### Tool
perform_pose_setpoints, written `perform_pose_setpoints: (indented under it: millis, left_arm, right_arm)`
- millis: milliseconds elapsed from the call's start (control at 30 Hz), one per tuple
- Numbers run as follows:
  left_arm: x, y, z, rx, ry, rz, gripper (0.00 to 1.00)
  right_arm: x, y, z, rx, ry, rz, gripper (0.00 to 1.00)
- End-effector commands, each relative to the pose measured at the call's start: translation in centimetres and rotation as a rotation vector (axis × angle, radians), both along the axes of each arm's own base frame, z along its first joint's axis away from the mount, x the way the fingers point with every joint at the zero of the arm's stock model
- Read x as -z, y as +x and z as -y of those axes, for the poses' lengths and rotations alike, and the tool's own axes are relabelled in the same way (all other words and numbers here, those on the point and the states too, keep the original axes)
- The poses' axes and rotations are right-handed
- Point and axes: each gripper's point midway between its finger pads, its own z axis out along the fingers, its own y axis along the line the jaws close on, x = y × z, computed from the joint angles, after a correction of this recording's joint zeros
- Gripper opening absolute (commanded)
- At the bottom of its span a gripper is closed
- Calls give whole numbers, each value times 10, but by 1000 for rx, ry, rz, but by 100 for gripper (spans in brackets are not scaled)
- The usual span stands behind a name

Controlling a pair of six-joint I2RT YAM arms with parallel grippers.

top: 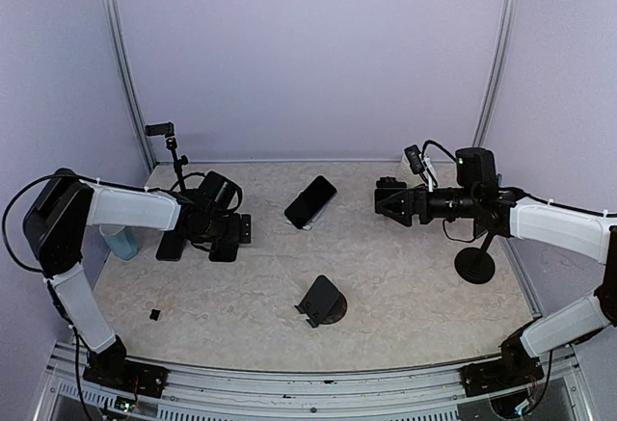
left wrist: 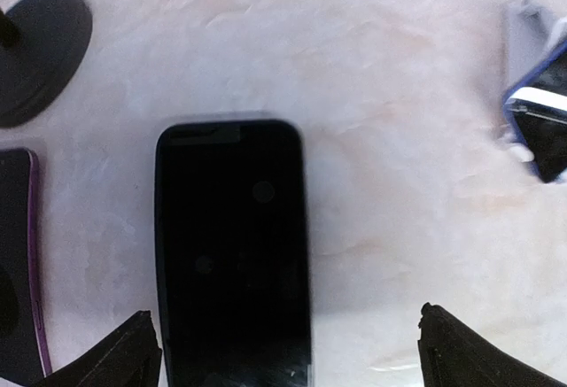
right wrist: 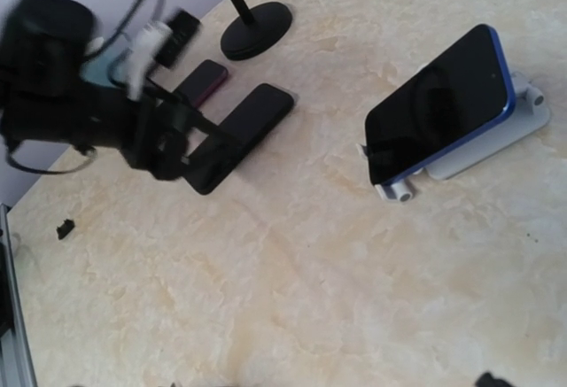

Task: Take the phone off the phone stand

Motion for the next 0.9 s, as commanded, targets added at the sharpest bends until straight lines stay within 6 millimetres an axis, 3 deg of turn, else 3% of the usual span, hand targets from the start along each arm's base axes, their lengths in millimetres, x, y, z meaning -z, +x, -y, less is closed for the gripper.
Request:
perform_pose_setpoints:
  millis: [0, 167, 367, 633, 867]
  left_arm:
    - [-69, -6, 36, 153, -65, 168, 99]
    - [-113, -30, 64, 312, -145, 277, 99]
    - [-134, -65, 92, 439, -254, 306, 99]
    - [-119, -137, 151, 670, -355, 268, 99]
    - [-83, -173, 187, 782, -314, 198, 99]
  right_arm:
    - [-5, -1, -3, -6, 7, 19, 95]
    - [-8, -2, -3, -9, 9, 24, 98]
    - [-11, -4, -2, -6, 11, 30, 100]
    - [-11, -7, 0, -2, 19, 30, 100]
    - [-11, -10, 1, -1, 21, 34, 100]
